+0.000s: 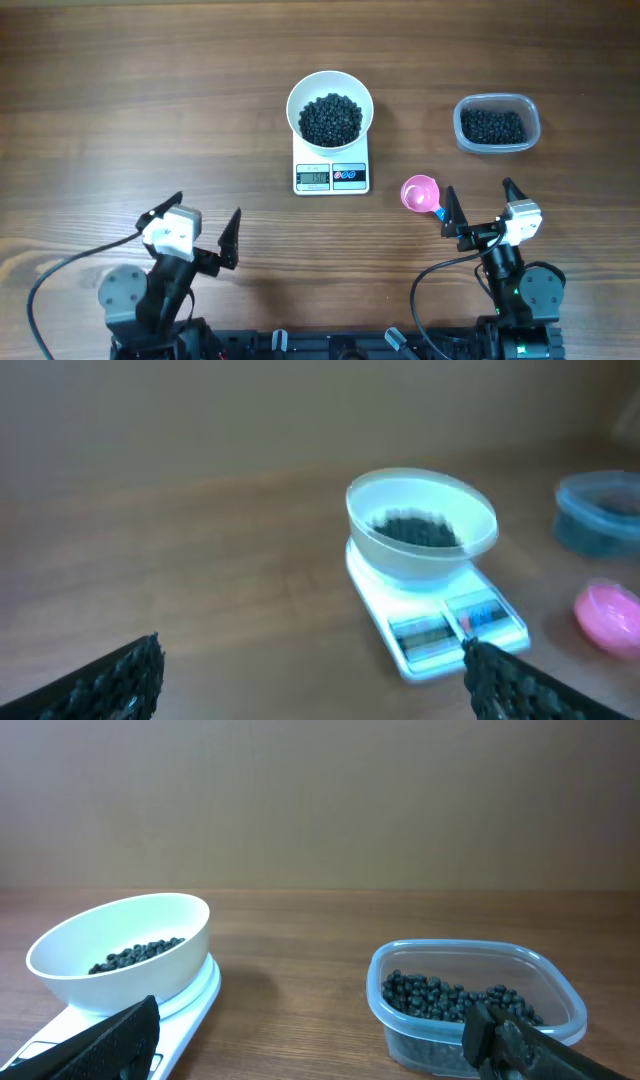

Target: Scoop item into bowl and weigh 150g on scale

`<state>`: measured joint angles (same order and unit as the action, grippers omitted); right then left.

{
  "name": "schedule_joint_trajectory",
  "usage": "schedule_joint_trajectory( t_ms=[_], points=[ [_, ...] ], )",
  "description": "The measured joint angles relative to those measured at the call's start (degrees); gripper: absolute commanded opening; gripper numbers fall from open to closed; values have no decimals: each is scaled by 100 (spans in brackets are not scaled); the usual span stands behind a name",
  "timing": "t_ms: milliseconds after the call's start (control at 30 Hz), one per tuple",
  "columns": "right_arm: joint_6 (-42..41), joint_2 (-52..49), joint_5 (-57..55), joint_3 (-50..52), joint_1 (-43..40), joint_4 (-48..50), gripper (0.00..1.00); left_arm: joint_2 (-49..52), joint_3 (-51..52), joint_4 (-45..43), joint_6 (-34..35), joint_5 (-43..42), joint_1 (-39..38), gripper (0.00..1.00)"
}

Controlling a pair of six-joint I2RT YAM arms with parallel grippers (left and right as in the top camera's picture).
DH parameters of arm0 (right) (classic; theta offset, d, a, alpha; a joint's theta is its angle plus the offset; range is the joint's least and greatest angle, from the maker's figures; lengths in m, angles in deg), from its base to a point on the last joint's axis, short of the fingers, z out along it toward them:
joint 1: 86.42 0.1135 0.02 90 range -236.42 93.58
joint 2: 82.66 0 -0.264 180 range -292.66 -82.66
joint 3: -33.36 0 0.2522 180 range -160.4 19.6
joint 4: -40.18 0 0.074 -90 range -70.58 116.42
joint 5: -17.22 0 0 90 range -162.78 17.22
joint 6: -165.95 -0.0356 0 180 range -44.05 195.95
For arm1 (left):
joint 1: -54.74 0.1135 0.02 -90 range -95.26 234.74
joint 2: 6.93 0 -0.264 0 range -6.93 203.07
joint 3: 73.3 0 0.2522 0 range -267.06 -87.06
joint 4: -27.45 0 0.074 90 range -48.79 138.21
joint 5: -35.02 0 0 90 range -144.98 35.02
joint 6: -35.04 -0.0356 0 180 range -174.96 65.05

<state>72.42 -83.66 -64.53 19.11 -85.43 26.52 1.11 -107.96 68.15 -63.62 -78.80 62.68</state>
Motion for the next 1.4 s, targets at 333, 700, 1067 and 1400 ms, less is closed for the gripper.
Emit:
schedule_joint_trajectory(
  t_ms=[333,700,1067,1400],
  points=[
    [0,0,2,0,0,0,100,-531,1091,-1532,1504,1281,-505,100],
    [0,0,2,0,0,0,100,-542,1379,-1617,1633,1779,-754,100],
    [0,0,2,0,0,2,100,-542,1812,-1869,1635,1801,-754,100],
    [0,0,2,0,0,0,100,-697,1989,-2271,1650,1801,-754,100]
  ],
)
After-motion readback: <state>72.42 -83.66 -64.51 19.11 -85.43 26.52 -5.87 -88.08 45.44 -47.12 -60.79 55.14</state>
